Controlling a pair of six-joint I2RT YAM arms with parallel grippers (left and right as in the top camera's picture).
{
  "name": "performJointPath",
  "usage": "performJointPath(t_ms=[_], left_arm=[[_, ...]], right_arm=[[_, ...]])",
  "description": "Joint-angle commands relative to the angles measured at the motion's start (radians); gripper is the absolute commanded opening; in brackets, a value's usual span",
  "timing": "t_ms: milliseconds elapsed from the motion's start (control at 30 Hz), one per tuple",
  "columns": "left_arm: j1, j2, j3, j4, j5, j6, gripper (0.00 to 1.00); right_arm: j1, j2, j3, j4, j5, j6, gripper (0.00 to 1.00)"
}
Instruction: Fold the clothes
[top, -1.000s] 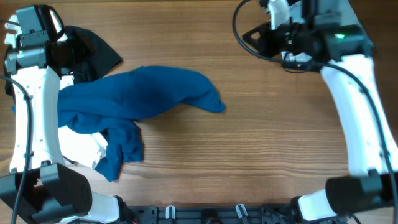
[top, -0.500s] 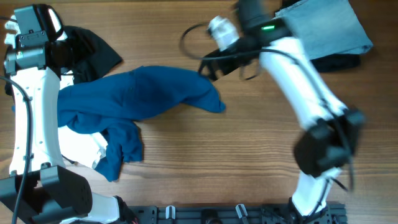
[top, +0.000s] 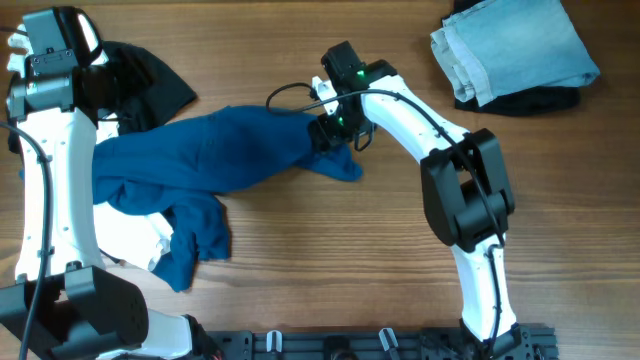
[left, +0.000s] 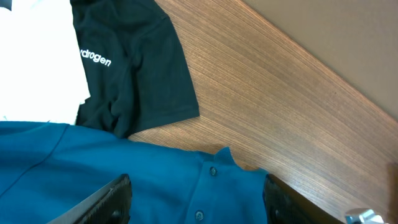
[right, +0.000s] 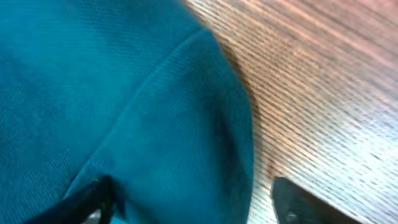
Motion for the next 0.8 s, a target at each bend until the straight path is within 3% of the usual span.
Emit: performJointPath(t_ms=[0, 67, 100, 267, 567, 767], left_arm=[[0.005, -0.027, 0.001, 0.002, 0.002, 0.02, 0.68], [0.005, -0.027, 0.001, 0.002, 0.002, 0.02, 0.67], [0.005, -0.027, 0.001, 0.002, 0.002, 0.02, 0.67], [0.005, -0.028, 0.001, 0.007, 0.001, 0.021, 0.69], [0.008, -0.033, 0.001, 0.025, -0.036, 0.02, 0.67], [0.004, -0.125, 0.001, 0.081, -0.035, 0.021, 0.44]], right_arm=[[0.001, 0.032, -0.009, 0.001, 0.013, 0.008, 0.45], [-0.002, 0.03, -0.006, 0.0, 0.013, 0.018, 0.06], [-0.007, 0.029, 0.003, -0.007, 0.013, 0.018, 0.04], [-0.043, -0.059, 0.135, -0.105, 0.008, -0.005, 0.04], [-0.075, -0.276, 0.658, -0.368, 0.003, -0.012, 0.04], [-0.105, -0.425, 0.723, -0.398, 0.003, -0.01, 0.04]])
